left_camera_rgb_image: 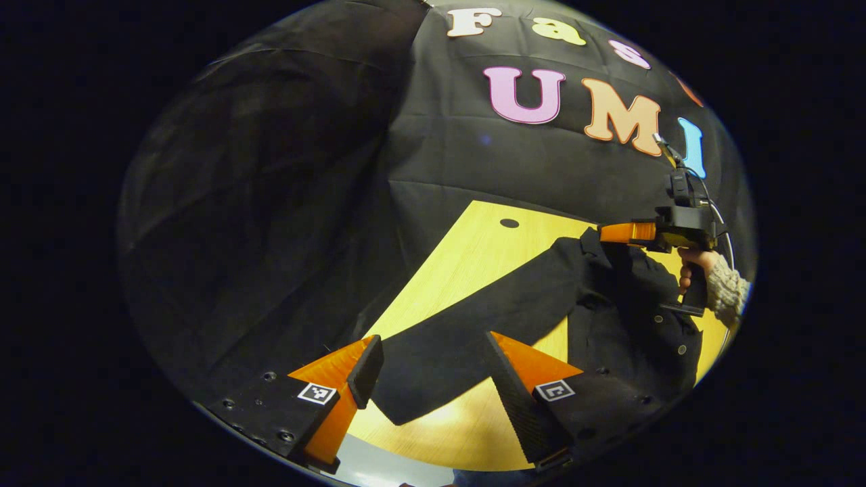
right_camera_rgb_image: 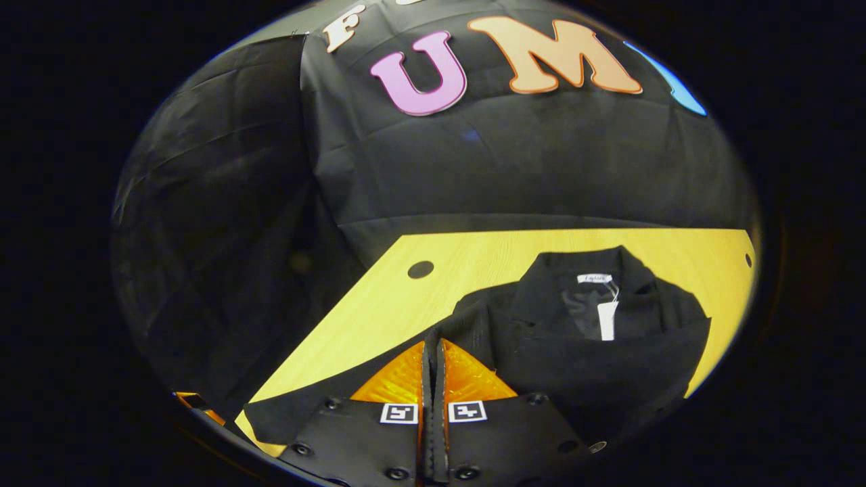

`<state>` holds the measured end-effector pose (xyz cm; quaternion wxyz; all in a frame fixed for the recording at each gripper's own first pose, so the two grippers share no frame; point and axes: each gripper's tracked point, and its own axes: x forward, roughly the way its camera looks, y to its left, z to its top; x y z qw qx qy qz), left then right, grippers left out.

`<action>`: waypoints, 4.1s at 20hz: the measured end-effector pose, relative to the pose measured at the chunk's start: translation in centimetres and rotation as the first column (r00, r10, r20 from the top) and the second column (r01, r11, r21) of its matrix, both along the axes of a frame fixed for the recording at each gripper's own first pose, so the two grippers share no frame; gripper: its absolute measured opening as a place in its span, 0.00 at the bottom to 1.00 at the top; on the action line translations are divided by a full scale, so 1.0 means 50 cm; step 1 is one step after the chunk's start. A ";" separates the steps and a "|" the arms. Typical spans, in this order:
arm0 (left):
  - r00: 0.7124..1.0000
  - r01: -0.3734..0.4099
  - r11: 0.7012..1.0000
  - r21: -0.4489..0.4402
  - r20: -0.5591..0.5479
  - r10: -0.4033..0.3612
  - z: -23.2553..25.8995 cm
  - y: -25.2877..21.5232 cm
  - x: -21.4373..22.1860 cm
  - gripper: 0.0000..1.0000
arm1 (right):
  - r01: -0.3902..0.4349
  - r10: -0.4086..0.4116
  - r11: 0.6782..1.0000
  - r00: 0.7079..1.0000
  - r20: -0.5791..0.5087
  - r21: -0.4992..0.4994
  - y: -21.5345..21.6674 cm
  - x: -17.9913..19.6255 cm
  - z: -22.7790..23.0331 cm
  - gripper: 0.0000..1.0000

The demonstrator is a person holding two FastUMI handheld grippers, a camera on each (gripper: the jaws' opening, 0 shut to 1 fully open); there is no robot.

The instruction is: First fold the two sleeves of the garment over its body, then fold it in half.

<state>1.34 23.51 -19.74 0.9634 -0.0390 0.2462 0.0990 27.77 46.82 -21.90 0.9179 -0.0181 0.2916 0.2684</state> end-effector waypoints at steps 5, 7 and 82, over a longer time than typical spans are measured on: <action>1.000 -0.017 1.000 -0.017 -0.015 0.017 -0.030 0.015 -0.015 0.91 | 0.019 -0.023 0.999 0.997 -0.074 -0.051 0.001 0.008 -0.070 0.07; 0.999 -0.024 1.000 -0.016 -0.024 0.024 -0.039 0.018 -0.006 0.91 | 0.014 -0.019 0.998 0.997 -0.078 -0.055 0.001 0.006 -0.076 0.11; 0.997 -0.055 0.983 -0.176 -0.069 0.043 -0.077 -0.050 0.083 0.00 | 0.435 -0.453 0.891 0.865 0.215 0.126 -0.749 -0.377 0.294 0.98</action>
